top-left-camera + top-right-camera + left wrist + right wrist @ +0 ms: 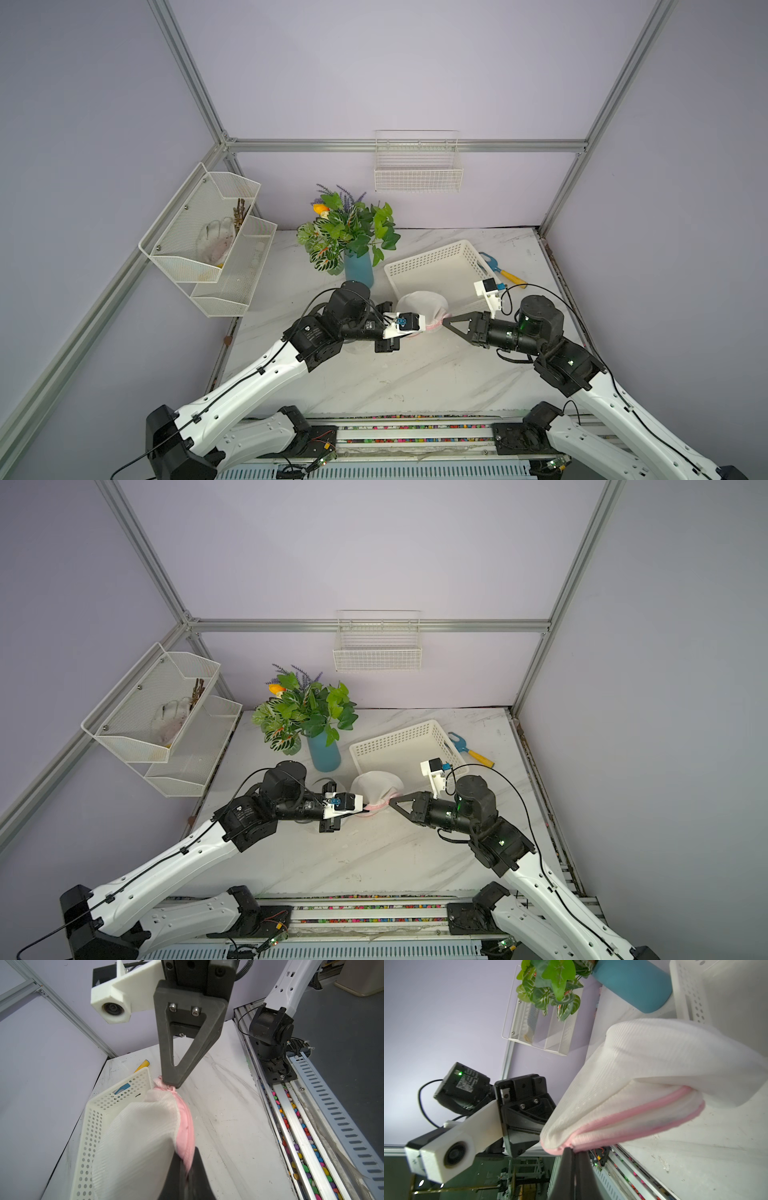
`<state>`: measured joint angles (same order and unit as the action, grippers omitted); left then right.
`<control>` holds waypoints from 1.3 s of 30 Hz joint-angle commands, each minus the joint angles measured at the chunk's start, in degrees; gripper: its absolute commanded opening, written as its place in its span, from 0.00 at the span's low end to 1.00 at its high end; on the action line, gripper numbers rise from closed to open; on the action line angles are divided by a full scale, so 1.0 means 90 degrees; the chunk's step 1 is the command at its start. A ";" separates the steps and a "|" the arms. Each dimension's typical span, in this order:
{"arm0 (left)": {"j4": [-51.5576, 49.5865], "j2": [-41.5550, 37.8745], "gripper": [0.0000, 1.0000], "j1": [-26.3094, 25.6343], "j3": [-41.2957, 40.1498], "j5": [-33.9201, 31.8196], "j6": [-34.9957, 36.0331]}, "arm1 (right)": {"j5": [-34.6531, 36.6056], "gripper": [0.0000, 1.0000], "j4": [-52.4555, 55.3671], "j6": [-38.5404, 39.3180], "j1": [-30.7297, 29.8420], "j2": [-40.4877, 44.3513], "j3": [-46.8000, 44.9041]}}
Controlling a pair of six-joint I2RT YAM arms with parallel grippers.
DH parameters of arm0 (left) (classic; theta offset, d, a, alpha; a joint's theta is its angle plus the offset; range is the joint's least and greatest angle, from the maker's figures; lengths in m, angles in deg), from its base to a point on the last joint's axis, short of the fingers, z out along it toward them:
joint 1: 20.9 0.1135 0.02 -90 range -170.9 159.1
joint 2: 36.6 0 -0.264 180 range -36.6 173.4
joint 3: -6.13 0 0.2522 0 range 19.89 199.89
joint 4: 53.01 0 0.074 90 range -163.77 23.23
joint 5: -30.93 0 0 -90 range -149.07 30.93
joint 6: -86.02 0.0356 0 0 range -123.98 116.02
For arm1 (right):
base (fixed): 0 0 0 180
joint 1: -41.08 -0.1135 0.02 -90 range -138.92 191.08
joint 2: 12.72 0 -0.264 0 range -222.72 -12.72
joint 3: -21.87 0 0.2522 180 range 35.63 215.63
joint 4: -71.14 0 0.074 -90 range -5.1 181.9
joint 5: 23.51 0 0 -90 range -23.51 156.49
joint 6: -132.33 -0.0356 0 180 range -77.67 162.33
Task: Turn the laundry bag inside out
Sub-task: Adjust the laundry bag, then zip the zipper on the laundry bag.
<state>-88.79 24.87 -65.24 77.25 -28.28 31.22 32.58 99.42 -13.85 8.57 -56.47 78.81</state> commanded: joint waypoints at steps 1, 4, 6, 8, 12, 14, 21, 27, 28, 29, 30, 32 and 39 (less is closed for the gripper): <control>0.0029 -0.0087 0.00 -0.0032 0.0083 -0.0006 -0.0003 | 0.0183 0.00 -0.0035 0.0133 0.0023 0.0100 -0.0004; -0.0071 -0.0143 0.00 -0.0026 0.0055 -0.0061 -0.0200 | 0.0414 0.00 0.0265 0.0277 0.0053 0.0176 0.0025; -0.0119 -0.0224 0.00 -0.0030 -0.0012 -0.0053 -0.0384 | 0.0617 0.00 0.0568 0.0408 0.0090 0.0264 0.0045; -0.0127 -0.0341 0.00 -0.0031 -0.0124 0.0025 -0.0591 | 0.0864 0.00 0.0915 0.0545 0.0140 0.0350 0.0038; -0.0189 -0.0574 0.00 -0.0033 -0.0450 0.0368 -0.1054 | 0.1241 0.00 0.1439 0.0618 0.0316 0.0576 -0.0169; -0.0190 -0.0664 0.00 -0.0026 -0.0614 0.0534 -0.1267 | 0.1379 0.00 0.1649 0.0591 0.0401 0.0680 -0.0284; 0.0438 -0.0913 0.00 -0.0037 -0.1279 0.0679 -0.2185 | 0.1366 0.00 0.1732 0.0308 0.0566 0.0814 -0.0539; 0.0625 -0.0581 0.23 -0.0130 -0.1340 0.0714 -0.2417 | 0.0755 0.00 0.1356 0.0421 0.0566 0.0483 -0.0563; 0.0622 -0.0522 0.35 -0.0138 -0.1349 0.0633 -0.2437 | 0.0684 0.00 0.1383 0.0490 0.0566 0.0448 -0.0536; 0.0621 -0.0480 0.46 -0.0137 -0.1354 0.0501 -0.2478 | 0.0578 0.00 0.1402 0.0568 0.0556 0.0412 -0.0499; 0.0621 -0.0445 0.55 -0.0151 -0.1350 0.0371 -0.2500 | 0.0489 0.00 0.1456 0.0655 0.0556 0.0379 -0.0452; 0.0620 -0.0411 0.66 -0.0168 -0.1283 0.0118 -0.2531 | 0.0358 0.00 0.1635 0.0852 0.0547 0.0325 -0.0316; 0.0716 0.0303 0.78 -0.0615 -0.0468 0.0179 -0.2555 | 0.0149 0.00 0.1543 0.1113 0.0386 -0.0019 -0.0102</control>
<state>-84.61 25.00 -68.99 68.51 -27.45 9.10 35.24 114.48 -6.07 12.92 -55.92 76.21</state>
